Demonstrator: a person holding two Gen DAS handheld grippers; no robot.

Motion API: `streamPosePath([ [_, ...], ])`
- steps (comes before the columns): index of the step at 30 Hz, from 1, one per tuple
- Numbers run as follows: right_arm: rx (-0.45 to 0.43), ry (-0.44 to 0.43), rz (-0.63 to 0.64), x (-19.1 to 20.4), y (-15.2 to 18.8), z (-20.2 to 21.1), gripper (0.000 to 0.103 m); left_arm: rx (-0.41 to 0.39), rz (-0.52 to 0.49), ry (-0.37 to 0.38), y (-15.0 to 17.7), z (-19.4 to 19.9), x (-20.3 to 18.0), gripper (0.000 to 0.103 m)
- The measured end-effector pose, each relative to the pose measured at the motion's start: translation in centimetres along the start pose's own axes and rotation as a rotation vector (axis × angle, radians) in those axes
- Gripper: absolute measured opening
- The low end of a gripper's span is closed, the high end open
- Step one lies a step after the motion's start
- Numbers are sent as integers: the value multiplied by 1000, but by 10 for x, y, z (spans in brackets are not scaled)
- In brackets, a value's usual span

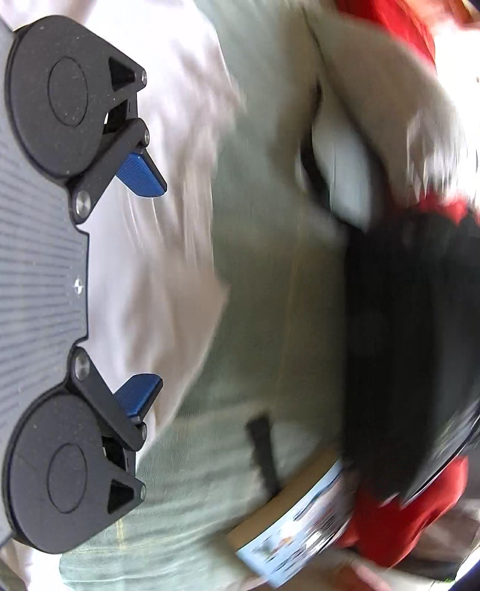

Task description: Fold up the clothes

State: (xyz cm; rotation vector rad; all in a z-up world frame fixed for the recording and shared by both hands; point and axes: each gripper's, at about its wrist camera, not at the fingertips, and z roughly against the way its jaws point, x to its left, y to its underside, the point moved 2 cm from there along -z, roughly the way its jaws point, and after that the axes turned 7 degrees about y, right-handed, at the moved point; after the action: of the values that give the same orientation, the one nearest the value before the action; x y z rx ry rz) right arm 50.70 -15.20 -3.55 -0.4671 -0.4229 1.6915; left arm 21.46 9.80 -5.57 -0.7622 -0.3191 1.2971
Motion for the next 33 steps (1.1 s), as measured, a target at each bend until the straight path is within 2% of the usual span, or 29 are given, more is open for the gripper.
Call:
streamPosePath([
  [5,105,-185,35,67,4,18,103,-3,-16,-37,16,20,-3,99],
  [8,155,-192,88,111,8,7,103,-10,-17,-64,25,30,0,99],
  [13,213,-128,172,167,16,-29,103,-21,31,-84,37,40,14,99],
  [16,125,-83,167,180,3,-43,103,-24,52,-92,42,41,21,99],
  [18,108,-61,122,183,-12,-53,103,-33,66,-87,41,42,25,99],
  [20,50,-31,139,191,-26,-64,103,-38,77,-93,41,42,28,99],
  [22,21,-26,103,192,-36,-73,103,-41,83,-105,40,43,29,99],
  [24,-22,-27,141,198,-41,-75,103,-48,88,-105,40,45,29,99],
  [27,-87,-77,163,190,-46,-75,103,-66,88,-101,39,50,27,99],
  [33,-203,-272,234,156,-53,-28,101,-83,61,-63,38,53,18,99],
])
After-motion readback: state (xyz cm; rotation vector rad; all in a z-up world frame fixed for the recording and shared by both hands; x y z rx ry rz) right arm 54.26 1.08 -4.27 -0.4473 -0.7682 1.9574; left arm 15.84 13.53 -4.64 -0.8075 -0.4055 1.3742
